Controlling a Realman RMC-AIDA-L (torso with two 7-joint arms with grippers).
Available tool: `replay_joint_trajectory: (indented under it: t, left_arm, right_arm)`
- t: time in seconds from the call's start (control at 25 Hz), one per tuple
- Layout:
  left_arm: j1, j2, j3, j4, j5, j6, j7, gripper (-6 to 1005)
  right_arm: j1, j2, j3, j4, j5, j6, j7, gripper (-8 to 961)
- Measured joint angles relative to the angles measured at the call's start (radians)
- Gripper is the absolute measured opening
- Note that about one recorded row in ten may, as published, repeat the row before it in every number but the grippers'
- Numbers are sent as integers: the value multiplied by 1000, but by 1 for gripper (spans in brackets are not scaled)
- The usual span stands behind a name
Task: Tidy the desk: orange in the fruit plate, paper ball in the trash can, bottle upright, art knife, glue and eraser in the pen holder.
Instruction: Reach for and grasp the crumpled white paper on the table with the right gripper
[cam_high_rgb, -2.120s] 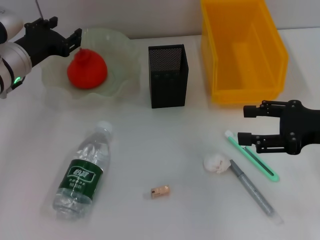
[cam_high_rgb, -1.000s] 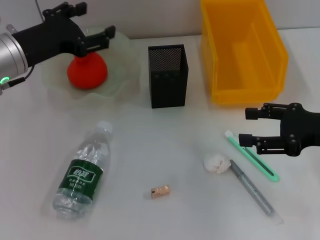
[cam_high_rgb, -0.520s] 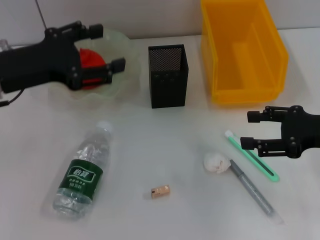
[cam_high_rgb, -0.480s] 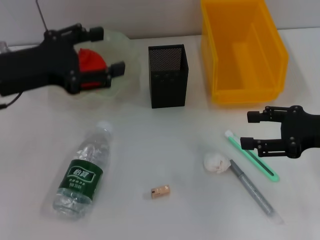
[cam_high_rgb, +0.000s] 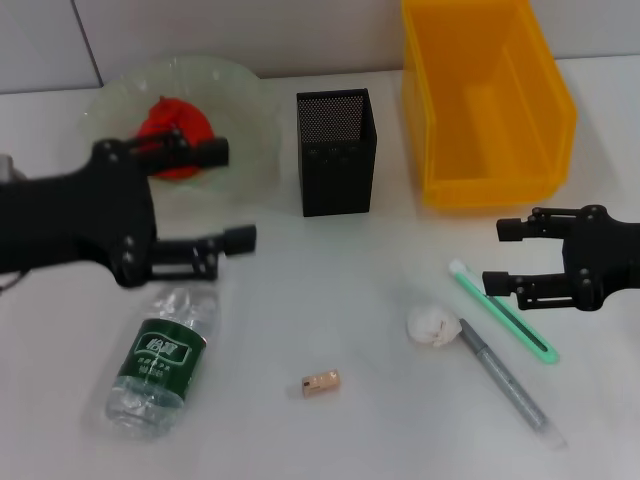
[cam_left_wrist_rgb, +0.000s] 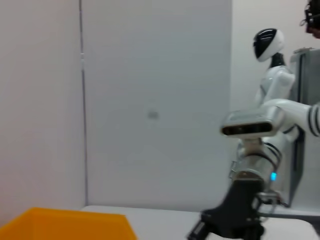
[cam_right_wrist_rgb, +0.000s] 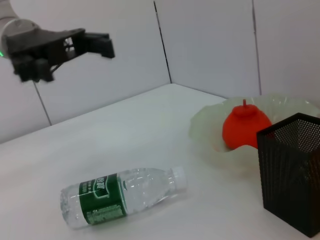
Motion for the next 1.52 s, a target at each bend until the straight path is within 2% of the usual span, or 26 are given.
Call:
replay_joint_trajectory:
  t: [0.04, 0.08, 0.16, 0.2, 0.32, 0.6, 0.92, 1.24, 1.52]
  left_arm:
    - [2, -5, 3, -1, 8, 11, 3, 852]
    - [3, -18, 5, -2, 31, 39, 8, 852]
    - [4, -24, 5, -4, 40, 50, 13, 851]
    - [4, -36, 5, -12, 54, 72, 34, 851]
    - [3, -40, 11, -27, 57, 78, 50, 851]
    - [-16, -42, 17, -98, 57, 75, 92, 851]
    - [-11, -43, 17, -102, 57, 75, 107, 850]
    - [0, -41, 17, -102, 58, 79, 119, 850]
    - [-1, -41, 17, -102, 59, 80, 123, 850]
  right_arm:
    - [0, 0, 0, 0, 0, 0, 0, 747]
    - [5, 1, -1, -9, 0, -5, 7, 747]
    - [7, 1, -3, -18, 0, -8, 11, 747]
    - [10, 1, -12, -31, 0, -9, 18, 747]
    - [15, 2, -21, -36, 0, -10, 23, 746]
    - [31, 2, -45, -59, 0, -11, 49, 746]
    - [52, 2, -80, -92, -3, 0, 106, 745]
    - [67, 3, -173, -239, -30, 1, 270, 744]
    - [110, 3, -277, -373, -171, 4, 469, 743]
